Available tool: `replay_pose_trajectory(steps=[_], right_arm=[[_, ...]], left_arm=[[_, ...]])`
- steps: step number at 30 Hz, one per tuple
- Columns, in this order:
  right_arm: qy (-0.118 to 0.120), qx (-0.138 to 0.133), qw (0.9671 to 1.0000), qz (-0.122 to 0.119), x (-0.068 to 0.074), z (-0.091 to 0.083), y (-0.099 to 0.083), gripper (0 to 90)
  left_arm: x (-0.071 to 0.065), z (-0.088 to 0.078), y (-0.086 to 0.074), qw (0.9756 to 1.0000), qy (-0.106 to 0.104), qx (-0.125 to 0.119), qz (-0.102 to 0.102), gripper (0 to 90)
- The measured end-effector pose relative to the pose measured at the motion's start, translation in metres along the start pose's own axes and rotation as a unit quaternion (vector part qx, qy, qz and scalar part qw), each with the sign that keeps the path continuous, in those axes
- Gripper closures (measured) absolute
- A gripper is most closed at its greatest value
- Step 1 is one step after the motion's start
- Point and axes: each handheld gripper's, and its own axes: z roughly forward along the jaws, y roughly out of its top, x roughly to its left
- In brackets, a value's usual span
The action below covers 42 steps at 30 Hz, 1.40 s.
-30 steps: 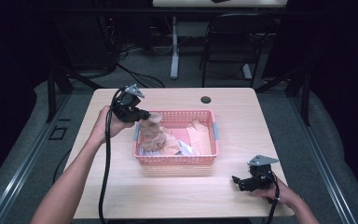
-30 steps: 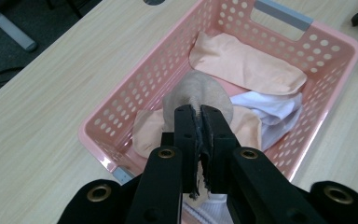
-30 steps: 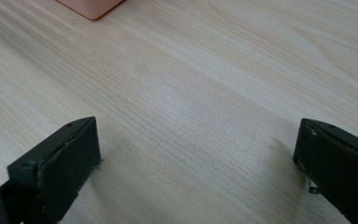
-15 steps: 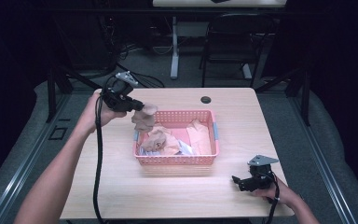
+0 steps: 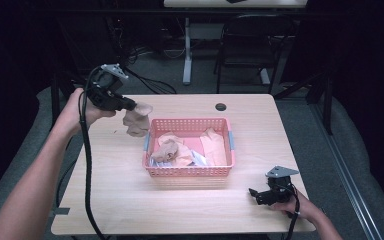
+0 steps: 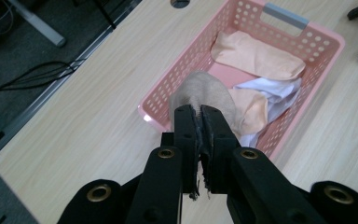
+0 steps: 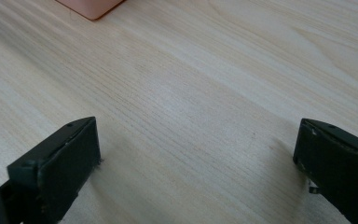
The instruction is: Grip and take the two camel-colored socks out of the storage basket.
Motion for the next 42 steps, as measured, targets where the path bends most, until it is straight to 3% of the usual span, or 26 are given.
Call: replay_pose_trajectory(steps=[7, 22, 32, 37, 38, 42], right_arm=[[0.000, 0.000, 1.0000, 0.000, 0.000, 0.000, 0.000, 0.0], [0.000, 0.000, 1.0000, 0.000, 0.000, 0.000, 0.000, 0.0], [-0.003, 0.002, 1.0000, -0.003, -0.001, 0.000, 0.000, 0.0], [-0.002, 0.001, 1.0000, -0.002, 0.000, 0.000, 0.000, 0.0], [-0.001, 0.001, 1.0000, -0.002, 0.000, 0.000, 0.000, 0.0], [-0.001, 0.001, 1.0000, -0.002, 0.000, 0.000, 0.000, 0.0]], left_arm=[[0.011, -0.019, -0.010, 0.9997, 0.003, 0.021, -0.016, 85.6], [0.027, -0.020, -0.038, 0.9966, 0.021, 0.068, -0.043, 85.6], [0.036, 0.004, -0.061, 0.9932, 0.016, 0.097, -0.063, 85.6], [0.040, 0.025, -0.073, 0.9902, 0.010, 0.118, -0.074, 85.6], [0.040, 0.036, -0.080, 0.9889, 0.019, 0.125, -0.079, 85.6], [0.041, 0.052, -0.090, 0.9874, 0.016, 0.129, -0.090, 85.5]])
